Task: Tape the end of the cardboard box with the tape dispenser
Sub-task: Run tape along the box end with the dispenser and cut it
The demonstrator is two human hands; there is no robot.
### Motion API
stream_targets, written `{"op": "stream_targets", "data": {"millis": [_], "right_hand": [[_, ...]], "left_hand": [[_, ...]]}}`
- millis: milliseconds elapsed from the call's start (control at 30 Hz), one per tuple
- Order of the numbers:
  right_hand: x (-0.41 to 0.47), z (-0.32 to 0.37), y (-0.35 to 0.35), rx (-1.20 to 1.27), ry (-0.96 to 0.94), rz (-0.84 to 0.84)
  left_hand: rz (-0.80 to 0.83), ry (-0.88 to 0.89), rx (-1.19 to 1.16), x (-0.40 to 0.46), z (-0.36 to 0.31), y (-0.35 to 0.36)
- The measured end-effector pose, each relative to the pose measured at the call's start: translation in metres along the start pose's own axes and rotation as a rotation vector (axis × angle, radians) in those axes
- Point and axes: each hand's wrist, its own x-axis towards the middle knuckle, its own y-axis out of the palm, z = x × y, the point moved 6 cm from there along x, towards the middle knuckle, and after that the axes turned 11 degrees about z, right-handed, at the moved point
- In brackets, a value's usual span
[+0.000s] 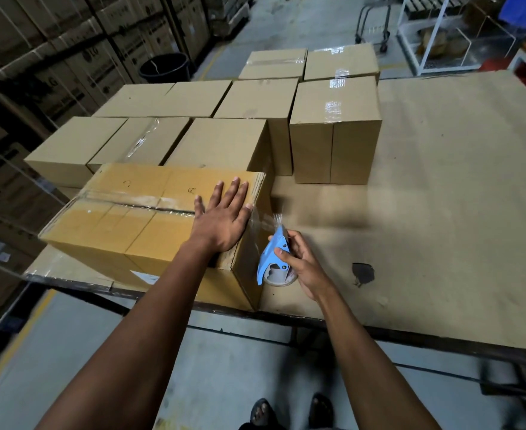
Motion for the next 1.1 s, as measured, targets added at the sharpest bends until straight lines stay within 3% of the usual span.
{"op": "stream_targets", "data": {"millis": [467, 1100], "right_hand": [[-0.001, 0.000, 0.005, 0.085, -0.066, -0.070], [0.001, 0.017, 0.008, 0.059, -0.195, -0.150]], "left_hand": [[0.053, -0.052, -0.061, 0.003, -0.008, -0.008], [0.088, -0.075, 0.061, 0.004, -0.016, -0.002]]}}
